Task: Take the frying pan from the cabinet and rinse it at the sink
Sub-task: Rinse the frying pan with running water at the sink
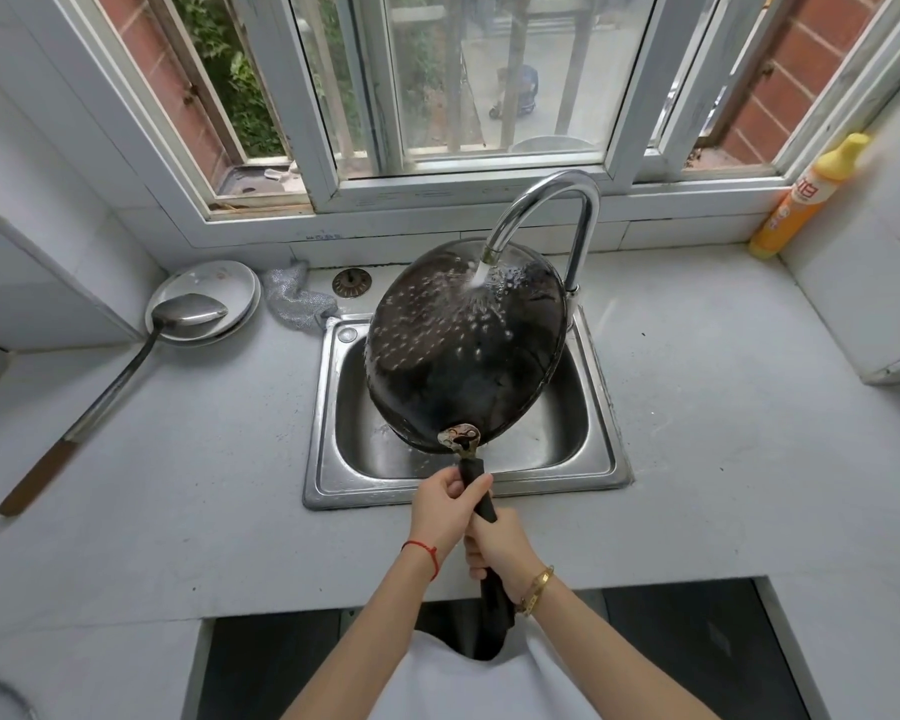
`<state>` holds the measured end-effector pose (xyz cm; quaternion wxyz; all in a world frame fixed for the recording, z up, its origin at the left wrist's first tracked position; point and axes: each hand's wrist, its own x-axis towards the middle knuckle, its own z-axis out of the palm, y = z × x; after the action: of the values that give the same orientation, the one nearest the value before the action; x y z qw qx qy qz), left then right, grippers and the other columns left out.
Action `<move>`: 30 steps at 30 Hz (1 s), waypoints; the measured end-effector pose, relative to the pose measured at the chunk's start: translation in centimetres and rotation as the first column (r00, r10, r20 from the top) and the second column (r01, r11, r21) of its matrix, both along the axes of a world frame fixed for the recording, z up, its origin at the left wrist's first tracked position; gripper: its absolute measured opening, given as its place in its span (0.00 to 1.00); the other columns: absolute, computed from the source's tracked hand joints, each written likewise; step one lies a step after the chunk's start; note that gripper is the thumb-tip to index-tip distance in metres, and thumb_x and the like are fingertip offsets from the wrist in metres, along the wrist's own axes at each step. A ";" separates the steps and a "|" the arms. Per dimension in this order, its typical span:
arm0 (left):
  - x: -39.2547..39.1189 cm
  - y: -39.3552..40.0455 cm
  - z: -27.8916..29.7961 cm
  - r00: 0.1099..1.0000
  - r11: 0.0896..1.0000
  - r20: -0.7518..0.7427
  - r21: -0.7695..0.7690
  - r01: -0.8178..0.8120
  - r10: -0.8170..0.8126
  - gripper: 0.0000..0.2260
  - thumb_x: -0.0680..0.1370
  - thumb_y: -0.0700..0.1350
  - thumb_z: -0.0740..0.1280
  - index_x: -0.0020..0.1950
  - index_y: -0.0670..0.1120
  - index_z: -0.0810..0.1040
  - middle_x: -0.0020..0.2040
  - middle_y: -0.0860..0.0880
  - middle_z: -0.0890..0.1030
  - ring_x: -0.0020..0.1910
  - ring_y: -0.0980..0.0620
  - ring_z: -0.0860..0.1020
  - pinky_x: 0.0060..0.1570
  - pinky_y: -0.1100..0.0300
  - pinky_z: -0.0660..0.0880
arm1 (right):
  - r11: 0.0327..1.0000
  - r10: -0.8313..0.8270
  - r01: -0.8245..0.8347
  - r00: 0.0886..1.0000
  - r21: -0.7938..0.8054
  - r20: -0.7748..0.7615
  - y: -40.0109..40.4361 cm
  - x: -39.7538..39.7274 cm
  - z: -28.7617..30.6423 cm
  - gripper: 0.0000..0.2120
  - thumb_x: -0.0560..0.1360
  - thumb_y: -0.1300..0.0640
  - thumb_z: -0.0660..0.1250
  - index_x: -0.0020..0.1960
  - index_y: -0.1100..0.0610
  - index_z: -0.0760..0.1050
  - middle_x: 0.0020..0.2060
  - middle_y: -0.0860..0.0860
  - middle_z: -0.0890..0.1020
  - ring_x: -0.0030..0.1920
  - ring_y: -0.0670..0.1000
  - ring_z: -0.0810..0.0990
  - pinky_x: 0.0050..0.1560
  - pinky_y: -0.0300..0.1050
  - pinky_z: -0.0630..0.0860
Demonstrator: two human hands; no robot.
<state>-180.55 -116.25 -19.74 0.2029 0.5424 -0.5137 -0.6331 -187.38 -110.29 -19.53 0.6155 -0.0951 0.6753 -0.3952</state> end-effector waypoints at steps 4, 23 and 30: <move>0.3 -0.1 0.0 1.000 1.000 0.001 -0.012 -0.018 0.018 0.10 0.74 0.49 0.72 0.51 0.45 0.81 0.45 0.49 0.86 0.48 0.54 0.83 0.49 0.62 0.79 | 1.000 0.019 -0.019 1.000 -0.005 0.002 -0.3 0.2 -0.1 0.17 0.79 0.53 0.60 0.33 0.55 0.66 0.23 0.50 0.66 0.21 0.47 0.63 0.24 0.37 0.63; 1.2 -0.6 0.2 0.999 0.998 -0.010 -0.033 -0.050 0.050 0.10 0.74 0.48 0.72 0.51 0.43 0.81 0.44 0.47 0.86 0.46 0.54 0.84 0.45 0.65 0.79 | 0.998 0.055 -0.055 0.998 -0.019 0.015 -0.9 0.7 0.4 0.19 0.79 0.56 0.60 0.30 0.54 0.64 0.21 0.49 0.65 0.20 0.47 0.62 0.23 0.37 0.61; 1.0 0.6 0.0 0.999 0.999 0.005 -0.041 -0.034 0.035 0.09 0.74 0.48 0.73 0.49 0.45 0.81 0.42 0.49 0.86 0.45 0.55 0.84 0.45 0.63 0.80 | 1.000 0.030 -0.030 0.999 -0.009 0.017 0.4 0.6 0.6 0.16 0.79 0.57 0.60 0.32 0.55 0.64 0.21 0.49 0.65 0.21 0.48 0.61 0.23 0.37 0.60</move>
<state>-179.55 -115.68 -19.75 0.2233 0.5488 -0.5178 -0.6172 -186.76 -109.88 -18.98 0.6264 -0.1045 0.6669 -0.3898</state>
